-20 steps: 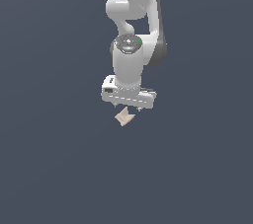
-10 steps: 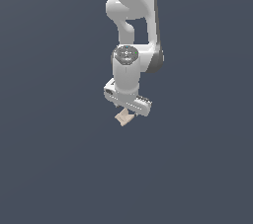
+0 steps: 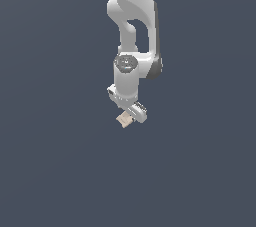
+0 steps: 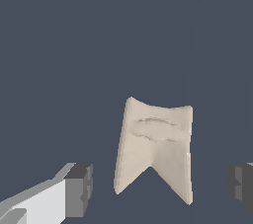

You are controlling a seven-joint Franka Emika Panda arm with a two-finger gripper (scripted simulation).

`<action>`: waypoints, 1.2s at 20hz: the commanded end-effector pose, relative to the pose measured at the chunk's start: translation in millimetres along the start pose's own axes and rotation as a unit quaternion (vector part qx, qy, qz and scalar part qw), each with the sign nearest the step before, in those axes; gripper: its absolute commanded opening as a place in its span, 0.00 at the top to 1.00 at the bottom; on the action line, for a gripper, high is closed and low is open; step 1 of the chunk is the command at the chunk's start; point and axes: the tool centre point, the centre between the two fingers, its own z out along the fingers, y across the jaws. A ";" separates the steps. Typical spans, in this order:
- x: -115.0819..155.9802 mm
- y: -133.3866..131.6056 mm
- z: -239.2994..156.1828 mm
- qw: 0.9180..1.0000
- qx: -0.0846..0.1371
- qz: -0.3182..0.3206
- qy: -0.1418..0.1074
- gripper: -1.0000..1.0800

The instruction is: Pick up the object and move it to a goal position.

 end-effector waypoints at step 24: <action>-3.9 10.0 53.6 0.997 -0.002 0.074 0.002 0.04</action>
